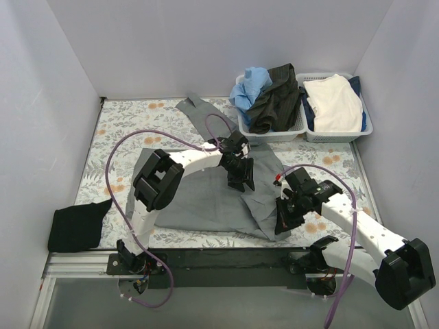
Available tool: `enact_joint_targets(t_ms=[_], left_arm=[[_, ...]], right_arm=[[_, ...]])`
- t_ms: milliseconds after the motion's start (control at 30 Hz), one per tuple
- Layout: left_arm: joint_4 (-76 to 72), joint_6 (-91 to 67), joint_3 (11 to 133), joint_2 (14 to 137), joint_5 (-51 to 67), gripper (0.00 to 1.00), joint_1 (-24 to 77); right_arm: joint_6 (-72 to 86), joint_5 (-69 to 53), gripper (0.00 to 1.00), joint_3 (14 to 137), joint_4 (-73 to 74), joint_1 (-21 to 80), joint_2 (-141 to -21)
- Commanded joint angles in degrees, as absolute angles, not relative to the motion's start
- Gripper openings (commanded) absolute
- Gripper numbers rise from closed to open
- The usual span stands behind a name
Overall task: Fold and stack the long sleeve shirts
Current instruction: Fold the shirt
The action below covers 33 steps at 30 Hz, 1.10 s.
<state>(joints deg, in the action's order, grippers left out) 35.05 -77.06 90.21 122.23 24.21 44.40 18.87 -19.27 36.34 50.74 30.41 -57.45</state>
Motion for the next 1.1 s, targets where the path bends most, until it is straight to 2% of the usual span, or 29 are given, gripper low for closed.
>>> enact_joint_targets(t_ms=[0,167,200,300,500,767,900,1067], left_arm=[[39.5,-74.9,93.0,123.7,22.1,0.41,46.6],[41.1,-73.5,94.2,124.7,21.8,0.27,48.3],[41.2,-73.3,94.3,124.5,21.6,0.17,48.4],[42.9,-72.9,95.6,124.1,20.0,0.00,48.5],[47.2,-72.3,99.0,121.2,12.4,0.00,48.6],[53.2,-74.0,102.7,116.3,-6.0,0.00,47.0],[53.1,-74.5,102.7,111.5,-10.4,0.00,42.9],[49.7,-70.2,104.8,106.0,-9.8,0.00,36.1]], right_arm=[[20.7,-18.5,0.01,34.5,50.6,30.6,-56.1],[20.9,-17.7,0.01,34.0,50.5,30.5,-56.5],[20.8,-17.6,0.01,33.8,50.5,30.5,-56.6],[21.0,-17.4,0.01,33.4,50.5,30.5,-56.7],[21.4,-16.9,0.01,32.9,50.4,30.5,-56.5],[21.8,-15.1,0.01,33.7,50.4,30.5,-56.2],[21.9,-12.2,0.01,36.5,49.8,30.5,-56.7],[21.4,-6.1,0.07,42.0,45.5,30.4,-61.5]])
